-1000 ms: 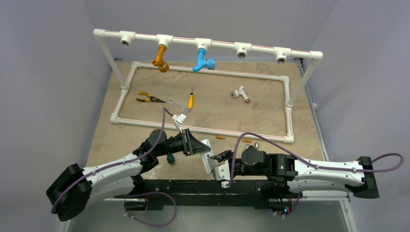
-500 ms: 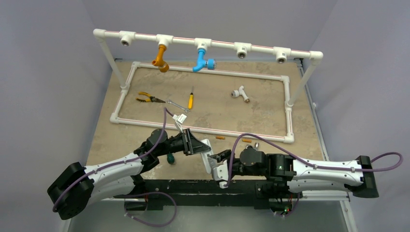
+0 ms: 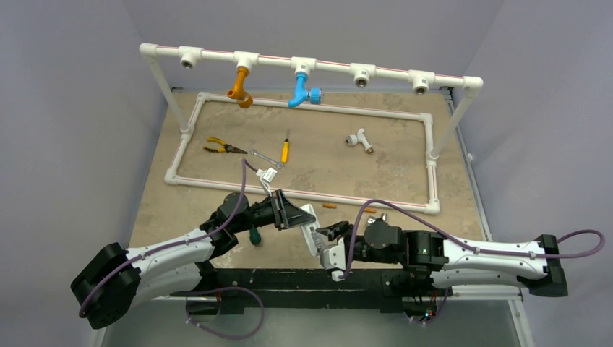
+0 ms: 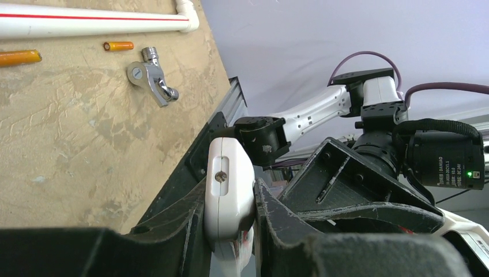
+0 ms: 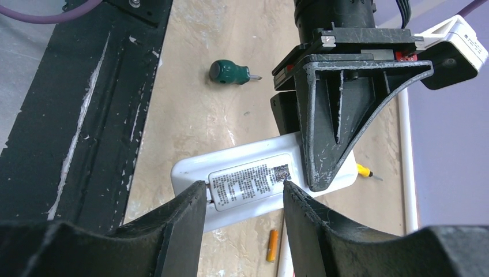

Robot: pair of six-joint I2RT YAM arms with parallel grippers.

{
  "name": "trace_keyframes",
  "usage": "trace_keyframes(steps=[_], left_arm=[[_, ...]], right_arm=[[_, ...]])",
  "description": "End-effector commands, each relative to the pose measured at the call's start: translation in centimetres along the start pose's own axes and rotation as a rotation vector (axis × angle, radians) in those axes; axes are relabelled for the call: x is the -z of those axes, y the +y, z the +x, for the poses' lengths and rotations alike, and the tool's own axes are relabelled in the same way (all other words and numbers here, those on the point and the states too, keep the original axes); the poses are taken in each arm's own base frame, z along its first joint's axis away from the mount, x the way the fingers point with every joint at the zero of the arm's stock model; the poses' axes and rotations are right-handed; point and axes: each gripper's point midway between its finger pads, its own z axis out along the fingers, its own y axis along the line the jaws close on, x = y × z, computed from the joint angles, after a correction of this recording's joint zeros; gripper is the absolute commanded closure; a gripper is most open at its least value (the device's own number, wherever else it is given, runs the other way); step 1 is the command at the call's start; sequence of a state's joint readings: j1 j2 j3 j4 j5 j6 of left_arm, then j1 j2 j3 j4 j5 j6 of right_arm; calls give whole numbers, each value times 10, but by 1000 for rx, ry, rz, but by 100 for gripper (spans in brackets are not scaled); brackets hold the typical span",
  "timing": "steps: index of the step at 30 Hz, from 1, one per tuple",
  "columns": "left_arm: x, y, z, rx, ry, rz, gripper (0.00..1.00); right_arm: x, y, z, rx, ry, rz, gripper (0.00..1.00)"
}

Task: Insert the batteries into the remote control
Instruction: Remove the battery cover from the remote control.

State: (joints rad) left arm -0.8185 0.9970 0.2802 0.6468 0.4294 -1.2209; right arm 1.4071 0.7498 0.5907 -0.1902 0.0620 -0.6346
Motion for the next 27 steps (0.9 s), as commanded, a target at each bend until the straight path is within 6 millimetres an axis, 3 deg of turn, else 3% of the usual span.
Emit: trace_keyframes(steps=[1,11,19,27], left_arm=[[1,-20,5,-12,36,77,100],[-1,-18,5,-9,38,75,100],[-1,-18,5,-9,36,76,100],[-2,-19,4,-6,36,81,100]], right_arm=[[10,-40,-25,14,-76,165,52],[15,-39,-31,-5,-113,161,52],[15,-15,-25,-30,-102,47,50],[10,7,-6,-58,-39,-36,48]])
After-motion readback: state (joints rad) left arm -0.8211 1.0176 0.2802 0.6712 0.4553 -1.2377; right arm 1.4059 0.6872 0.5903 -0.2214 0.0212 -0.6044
